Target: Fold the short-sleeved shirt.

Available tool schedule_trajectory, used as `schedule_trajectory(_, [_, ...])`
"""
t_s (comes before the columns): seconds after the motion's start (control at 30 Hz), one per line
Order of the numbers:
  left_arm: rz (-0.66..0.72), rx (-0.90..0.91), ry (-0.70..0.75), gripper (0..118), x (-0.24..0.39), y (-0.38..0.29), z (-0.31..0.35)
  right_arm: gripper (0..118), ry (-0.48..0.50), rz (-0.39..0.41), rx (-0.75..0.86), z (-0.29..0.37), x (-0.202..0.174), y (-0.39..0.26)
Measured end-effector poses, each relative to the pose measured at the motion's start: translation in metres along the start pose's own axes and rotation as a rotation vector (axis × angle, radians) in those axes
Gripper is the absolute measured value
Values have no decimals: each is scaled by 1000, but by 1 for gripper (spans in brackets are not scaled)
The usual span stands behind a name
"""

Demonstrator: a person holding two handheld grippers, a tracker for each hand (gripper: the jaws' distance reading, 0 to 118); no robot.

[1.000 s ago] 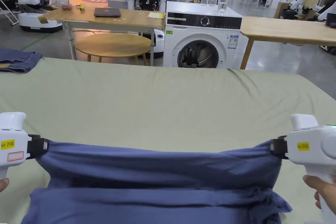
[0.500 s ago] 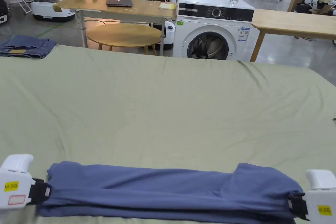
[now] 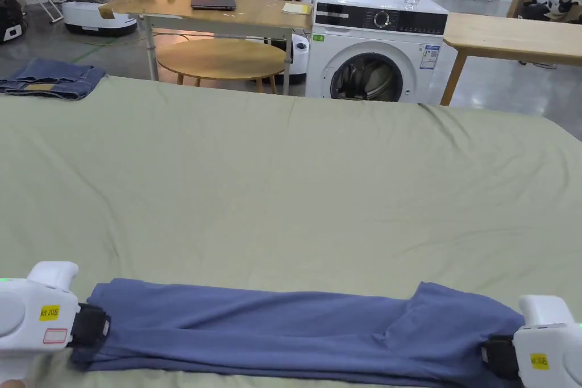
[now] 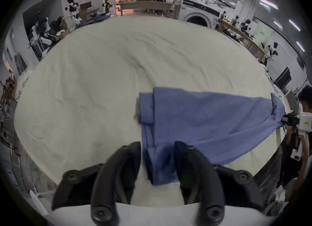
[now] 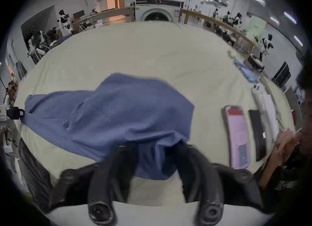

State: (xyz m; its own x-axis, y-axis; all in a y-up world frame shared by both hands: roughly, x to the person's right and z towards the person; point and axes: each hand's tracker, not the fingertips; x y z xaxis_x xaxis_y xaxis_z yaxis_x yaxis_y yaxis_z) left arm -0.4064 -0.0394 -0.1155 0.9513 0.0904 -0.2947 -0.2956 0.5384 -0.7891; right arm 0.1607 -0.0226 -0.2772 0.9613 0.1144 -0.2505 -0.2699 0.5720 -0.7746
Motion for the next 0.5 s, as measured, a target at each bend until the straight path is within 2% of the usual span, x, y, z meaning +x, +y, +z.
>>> schedule_trajectory(0.1, [-2, 126, -35, 43, 9, 11, 18, 55, -56, 7, 132, 26, -7, 18])
schedule_trajectory(0.17, [-15, 205, -36, 43, 17, 19, 25, 55, -53, -13, 226, 38, -14, 28])
schedule_trajectory(0.3, [-28, 387, -17, 43, 39, 30, 36, 54, 17, -55, 451, 51, -39, 41])
schedule_trajectory(0.37, [-36, 500, -2, 43, 53, 33, 41, 44, 18, -61, 584, 56, -60, 44])
schedule_trajectory(0.4, [-36, 549, 12, 43, 59, 33, 43, 29, 18, -63, 635, 57, -68, 45])
schedule_trajectory(0.5, [-34, 675, 71, 43, 78, 35, 49, 25, 19, -82, 770, 61, -96, 49])
